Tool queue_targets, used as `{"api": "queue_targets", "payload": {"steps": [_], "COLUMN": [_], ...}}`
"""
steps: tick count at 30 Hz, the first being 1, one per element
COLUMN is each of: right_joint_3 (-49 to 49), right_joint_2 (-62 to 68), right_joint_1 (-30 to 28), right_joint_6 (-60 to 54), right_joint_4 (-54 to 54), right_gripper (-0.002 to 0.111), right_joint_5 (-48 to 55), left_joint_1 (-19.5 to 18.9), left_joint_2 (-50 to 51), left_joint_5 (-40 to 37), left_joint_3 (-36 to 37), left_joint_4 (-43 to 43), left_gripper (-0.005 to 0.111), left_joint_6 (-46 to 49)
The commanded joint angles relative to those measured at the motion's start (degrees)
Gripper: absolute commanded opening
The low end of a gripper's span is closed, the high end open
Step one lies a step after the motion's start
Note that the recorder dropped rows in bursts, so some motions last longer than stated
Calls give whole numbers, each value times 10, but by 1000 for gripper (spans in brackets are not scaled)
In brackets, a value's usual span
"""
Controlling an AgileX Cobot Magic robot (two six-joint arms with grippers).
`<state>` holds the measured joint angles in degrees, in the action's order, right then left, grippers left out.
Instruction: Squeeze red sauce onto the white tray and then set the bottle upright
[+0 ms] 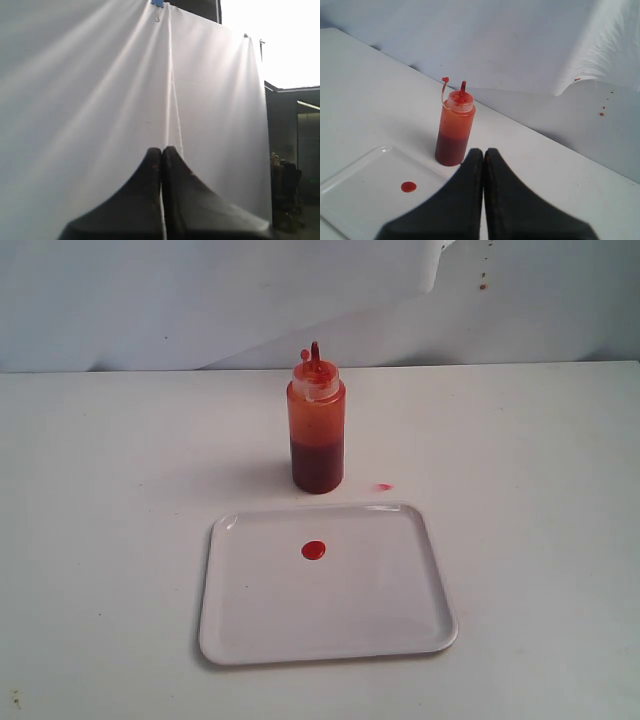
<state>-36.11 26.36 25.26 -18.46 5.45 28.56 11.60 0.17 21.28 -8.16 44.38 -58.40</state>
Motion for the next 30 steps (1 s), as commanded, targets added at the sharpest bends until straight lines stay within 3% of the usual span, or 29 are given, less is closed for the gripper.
{"api": "queue_targets", "payload": {"steps": [1,6,9,12,19,25,30], "right_joint_3": [3,3,3,3,3,3,3], "right_joint_2": [-1,-1,-1,-1,-1,-1,-1], "right_joint_1": [-1,-1,-1,-1,-1,-1,-1], "right_joint_6": [1,1,3,3,3,3,3], "right_joint_4": [2,2,2,2,2,2,2], "right_gripper": [0,0,0,0,0,0,0], "right_joint_5": [0,0,0,0,0,0,0], "left_joint_1": [-1,-1,-1,-1,-1,-1,-1], "left_joint_2": [-2,-2,-2,-2,-2,-2,-2], "left_joint_5": [-8,-51,-136,-220,-289,-310,-360], "left_joint_3": [41,82,82,82,82,82,82], "left_joint_4": [-172,-349,-512,-539,-507,-406,-391], "left_gripper": [0,0,0,0,0,0,0], "left_joint_6": [136,344,563,662,642,500,494]}}
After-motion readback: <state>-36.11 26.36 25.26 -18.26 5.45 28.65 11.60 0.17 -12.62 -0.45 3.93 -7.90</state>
